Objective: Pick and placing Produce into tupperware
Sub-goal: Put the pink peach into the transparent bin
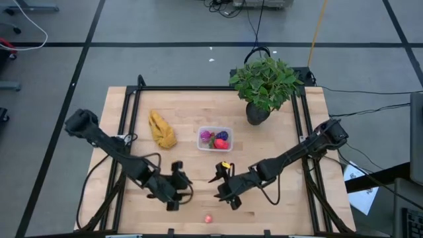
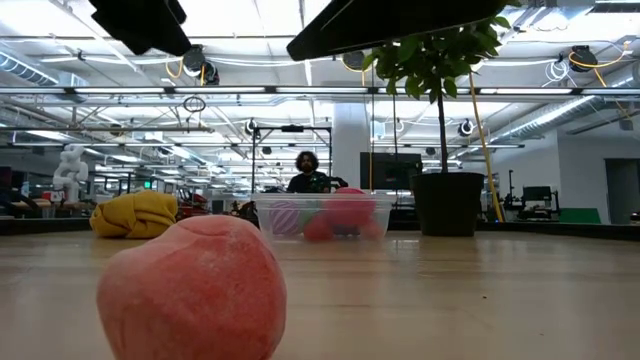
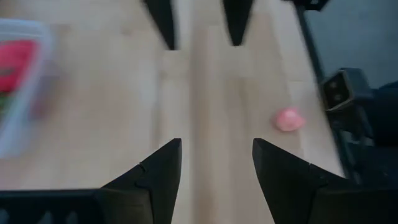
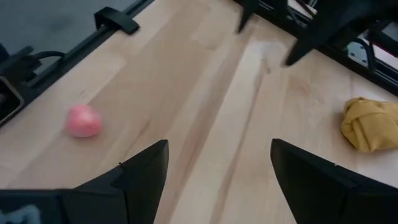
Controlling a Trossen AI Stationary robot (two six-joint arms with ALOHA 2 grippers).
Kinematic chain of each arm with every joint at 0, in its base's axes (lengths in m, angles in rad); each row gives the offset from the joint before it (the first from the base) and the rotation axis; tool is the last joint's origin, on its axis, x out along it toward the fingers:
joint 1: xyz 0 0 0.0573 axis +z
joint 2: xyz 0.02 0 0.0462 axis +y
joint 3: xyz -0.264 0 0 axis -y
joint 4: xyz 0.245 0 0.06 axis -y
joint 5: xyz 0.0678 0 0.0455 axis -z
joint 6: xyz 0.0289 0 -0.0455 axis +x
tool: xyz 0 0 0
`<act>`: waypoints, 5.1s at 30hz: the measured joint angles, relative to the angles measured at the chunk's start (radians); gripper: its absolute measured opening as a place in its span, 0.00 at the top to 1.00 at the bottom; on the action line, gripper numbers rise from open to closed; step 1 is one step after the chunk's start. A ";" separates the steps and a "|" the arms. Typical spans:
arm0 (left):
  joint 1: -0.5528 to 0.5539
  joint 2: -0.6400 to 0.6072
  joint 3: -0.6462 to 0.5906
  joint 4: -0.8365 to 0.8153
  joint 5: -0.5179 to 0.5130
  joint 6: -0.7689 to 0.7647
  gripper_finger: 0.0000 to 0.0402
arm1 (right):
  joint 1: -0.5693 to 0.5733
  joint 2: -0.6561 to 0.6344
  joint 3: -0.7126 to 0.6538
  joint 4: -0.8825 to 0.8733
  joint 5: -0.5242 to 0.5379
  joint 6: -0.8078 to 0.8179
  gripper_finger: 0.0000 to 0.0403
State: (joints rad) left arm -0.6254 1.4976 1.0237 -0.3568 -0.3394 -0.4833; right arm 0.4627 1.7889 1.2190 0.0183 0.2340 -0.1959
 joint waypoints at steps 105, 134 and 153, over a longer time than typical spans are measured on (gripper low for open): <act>-0.047 0.533 0.188 0.380 0.251 0.104 0.50 | 0.038 0.001 0.000 0.030 0.008 0.132 0.32; 0.020 0.547 0.187 0.399 0.389 0.562 0.50 | 0.006 -0.173 0.000 0.140 0.297 0.036 0.32; 0.047 0.579 0.187 0.486 0.433 0.695 0.50 | 0.003 -0.172 0.000 0.156 0.292 0.108 0.32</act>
State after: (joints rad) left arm -0.5781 2.0771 1.2110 0.1291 0.0935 0.2113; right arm 0.4660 1.6165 1.2190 0.1744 0.5262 -0.0879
